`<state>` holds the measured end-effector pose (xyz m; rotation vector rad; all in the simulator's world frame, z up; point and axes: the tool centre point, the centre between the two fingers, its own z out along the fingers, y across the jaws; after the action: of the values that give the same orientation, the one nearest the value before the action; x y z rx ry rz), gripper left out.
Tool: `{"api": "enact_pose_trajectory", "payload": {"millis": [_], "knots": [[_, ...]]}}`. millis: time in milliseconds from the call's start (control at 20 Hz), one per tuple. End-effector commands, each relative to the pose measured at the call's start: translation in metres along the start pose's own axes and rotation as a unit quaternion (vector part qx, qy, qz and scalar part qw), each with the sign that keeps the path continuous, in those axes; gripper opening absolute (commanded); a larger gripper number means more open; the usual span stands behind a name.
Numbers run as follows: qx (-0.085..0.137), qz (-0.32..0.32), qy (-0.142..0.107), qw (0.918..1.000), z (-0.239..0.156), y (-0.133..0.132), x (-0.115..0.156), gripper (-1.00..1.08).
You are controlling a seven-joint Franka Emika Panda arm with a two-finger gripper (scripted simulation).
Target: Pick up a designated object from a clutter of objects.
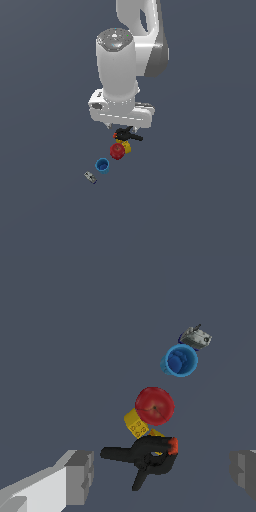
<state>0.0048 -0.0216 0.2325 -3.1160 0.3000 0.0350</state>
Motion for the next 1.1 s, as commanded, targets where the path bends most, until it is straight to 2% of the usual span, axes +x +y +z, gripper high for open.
{"api": "enact_pose_trajectory", "payload": {"millis": [0,200,550,800,1050], "knots": [[0.004,0.038,0.0,0.9993,0.022,0.002,0.003,1.0],[0.006,0.108,0.002,0.9942,0.06,0.009,0.005,1.0],[0.004,0.2,0.007,0.9798,0.108,0.022,0.004,1.0],[0.0,0.238,0.011,0.9711,0.128,0.029,0.003,1.0],[-0.001,0.254,0.012,0.9671,0.136,0.032,0.002,1.0]]}}
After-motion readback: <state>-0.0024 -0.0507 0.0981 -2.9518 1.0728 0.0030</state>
